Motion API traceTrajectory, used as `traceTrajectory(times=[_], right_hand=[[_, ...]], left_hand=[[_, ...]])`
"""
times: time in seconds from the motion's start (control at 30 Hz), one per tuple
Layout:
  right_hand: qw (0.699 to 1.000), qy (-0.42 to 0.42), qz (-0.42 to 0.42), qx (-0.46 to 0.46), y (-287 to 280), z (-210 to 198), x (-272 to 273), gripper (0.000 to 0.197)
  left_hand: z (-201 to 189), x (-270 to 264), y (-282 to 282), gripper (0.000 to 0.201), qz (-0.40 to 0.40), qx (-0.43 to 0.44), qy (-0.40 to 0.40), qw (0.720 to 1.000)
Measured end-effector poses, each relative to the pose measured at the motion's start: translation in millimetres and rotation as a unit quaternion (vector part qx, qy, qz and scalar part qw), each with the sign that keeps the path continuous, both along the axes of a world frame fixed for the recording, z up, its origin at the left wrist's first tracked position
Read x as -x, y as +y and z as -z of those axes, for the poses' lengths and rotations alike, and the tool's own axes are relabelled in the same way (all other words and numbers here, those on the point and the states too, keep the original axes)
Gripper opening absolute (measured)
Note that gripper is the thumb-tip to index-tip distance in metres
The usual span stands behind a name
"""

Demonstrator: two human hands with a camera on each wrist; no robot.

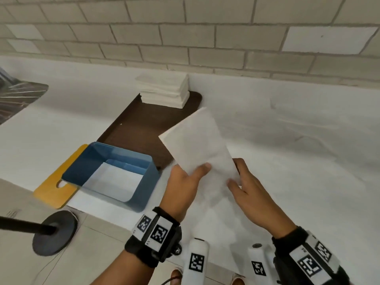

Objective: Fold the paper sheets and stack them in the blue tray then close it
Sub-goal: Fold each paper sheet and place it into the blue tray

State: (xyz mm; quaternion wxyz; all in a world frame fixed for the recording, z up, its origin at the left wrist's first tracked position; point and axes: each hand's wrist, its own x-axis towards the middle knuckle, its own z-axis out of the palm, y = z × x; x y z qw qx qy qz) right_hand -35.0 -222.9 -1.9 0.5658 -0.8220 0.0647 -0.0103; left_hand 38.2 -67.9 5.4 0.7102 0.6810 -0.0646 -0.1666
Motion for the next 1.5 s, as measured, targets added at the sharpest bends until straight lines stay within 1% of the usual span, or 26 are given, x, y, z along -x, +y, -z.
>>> traceTrajectory(times=[0.1,0.2,0.27,0.3,0.4,0.43,0.5,0.53,0.67,0.73,0.8,0.87,0.93,0.97,1.0,1.07,1.13,1.17,1.23,1.27,1.33,1.37,1.4,1.43,1.47,1.5], right_hand=[[0.999,-0.012,-0.033,0.030,21,-23,-20,0.028],[0.992,-0.033,-0.072,0.095,54,-41,-47,0.026],[0.984,-0.068,-0.091,0.139,82,-51,-69,0.030],[0.976,-0.085,-0.103,0.172,96,-55,-80,0.032],[0.934,-0.103,-0.139,0.313,136,-56,-117,0.041],[0.917,-0.095,-0.153,0.355,147,-54,-127,0.044],[0.880,-0.074,-0.192,0.427,164,-45,-143,0.052],[0.862,-0.064,-0.214,0.456,172,-39,-150,0.053],[0.805,-0.008,-0.289,0.519,194,-19,-164,0.044],[0.782,0.024,-0.314,0.538,202,-14,-168,0.043],[0.762,0.069,-0.335,0.549,210,-10,-173,0.045],[0.755,0.096,-0.340,0.552,216,-7,-178,0.045],[0.758,0.102,-0.335,0.550,221,-7,-179,0.042],[0.762,0.104,-0.333,0.546,223,-7,-180,0.040],[0.765,0.106,-0.332,0.541,224,-8,-179,0.039],[0.779,0.092,-0.326,0.528,224,-15,-175,0.037],[0.812,0.044,-0.305,0.496,218,-30,-165,0.036],[0.835,0.024,-0.294,0.465,212,-39,-158,0.037],[0.883,0.007,-0.264,0.389,192,-58,-137,0.037],[0.901,0.006,-0.244,0.359,177,-66,-126,0.036],[0.928,0.019,-0.192,0.318,134,-73,-101,0.028],[0.944,0.032,-0.141,0.296,96,-74,-76,0.024],[0.951,0.054,-0.101,0.288,67,-69,-61,0.021],[0.948,0.081,-0.072,0.299,43,-62,-52,0.018],[0.936,0.113,-0.040,0.331,17,-53,-41,0.018],[0.917,0.148,-0.001,0.370,-12,-45,-25,0.021]], left_hand=[[-29,-19,35,0.028,-0.052,0.049,0.021,0.997],[-56,-54,97,0.032,-0.116,0.039,-0.015,0.992],[-72,-82,146,0.024,-0.143,-0.020,-0.059,0.988],[-79,-94,170,0.024,-0.139,-0.061,-0.077,0.985],[-81,-131,229,0.033,-0.084,-0.212,-0.108,0.968],[-76,-140,243,0.036,-0.069,-0.277,-0.119,0.951],[-62,-153,258,0.041,-0.035,-0.413,-0.163,0.895],[-55,-157,262,0.044,-0.007,-0.460,-0.182,0.869],[-28,-162,263,0.053,0.102,-0.556,-0.226,0.793],[-22,-162,258,0.055,0.143,-0.619,-0.253,0.729],[-22,-157,254,0.050,0.150,-0.660,-0.308,0.669],[-24,-153,254,0.041,0.135,-0.658,-0.371,0.641],[-20,-154,255,0.027,0.131,-0.635,-0.412,0.640],[-18,-156,255,0.021,0.156,-0.633,-0.397,0.646],[-16,-160,253,0.017,0.194,-0.638,-0.368,0.647],[-11,-167,247,0.020,0.292,-0.655,-0.276,0.640],[-8,-173,240,0.026,0.360,-0.659,-0.208,0.627],[-6,-176,237,0.028,0.387,-0.664,-0.181,0.614],[-3,-182,231,0.029,0.424,-0.678,-0.149,0.582],[-3,-184,229,0.029,0.430,-0.682,-0.145,0.574],[-6,-189,226,0.030,0.438,-0.674,-0.140,0.578],[-7,-190,209,0.030,0.445,-0.673,-0.151,0.572],[-12,-191,209,0.027,0.438,-0.671,-0.165,0.575],[-20,-193,221,0.023,0.417,-0.672,-0.173,0.587],[-28,-195,232,0.019,0.396,-0.671,-0.192,0.597],[-36,-195,235,0.016,0.375,-0.658,-0.215,0.617]])
